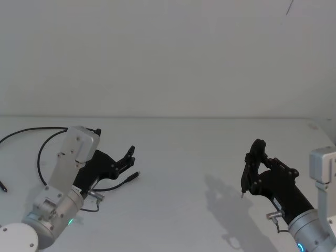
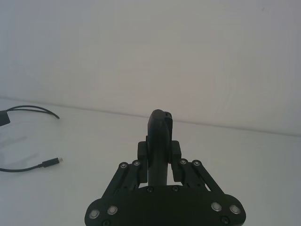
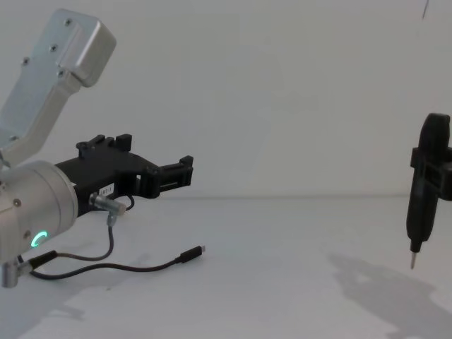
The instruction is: Pick up the data cable with the one hand.
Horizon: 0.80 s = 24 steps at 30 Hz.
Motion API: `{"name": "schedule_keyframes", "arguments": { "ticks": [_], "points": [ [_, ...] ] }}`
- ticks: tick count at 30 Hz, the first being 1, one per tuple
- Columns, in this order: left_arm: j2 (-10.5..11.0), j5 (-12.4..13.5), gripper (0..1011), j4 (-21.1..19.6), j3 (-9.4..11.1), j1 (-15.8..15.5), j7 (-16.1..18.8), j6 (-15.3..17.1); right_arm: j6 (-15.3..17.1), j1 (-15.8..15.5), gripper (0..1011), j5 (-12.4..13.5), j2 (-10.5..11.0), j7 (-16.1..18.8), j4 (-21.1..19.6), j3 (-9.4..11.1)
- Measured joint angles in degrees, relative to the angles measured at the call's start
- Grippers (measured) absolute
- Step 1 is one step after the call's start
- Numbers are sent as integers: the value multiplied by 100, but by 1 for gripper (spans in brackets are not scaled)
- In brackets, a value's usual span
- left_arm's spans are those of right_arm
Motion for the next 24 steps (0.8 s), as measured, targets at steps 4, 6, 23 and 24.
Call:
{"name": "schedule_keyframes", "arguments": {
  "ticks": [4, 6, 23, 24],
  "points": [
    [0, 0, 1001, 0, 0, 0, 0, 0, 0, 0, 279, 0, 0, 0, 0, 0],
    [0, 0, 1001, 0, 0, 0, 0, 0, 0, 0, 279, 0, 0, 0, 0, 0],
    [0, 0, 1001, 0, 0, 0, 0, 0, 0, 0, 279, 0, 0, 0, 0, 0],
    [0, 0, 1001, 0, 0, 0, 0, 0, 0, 0, 279, 0, 0, 0, 0, 0]
  ]
}}
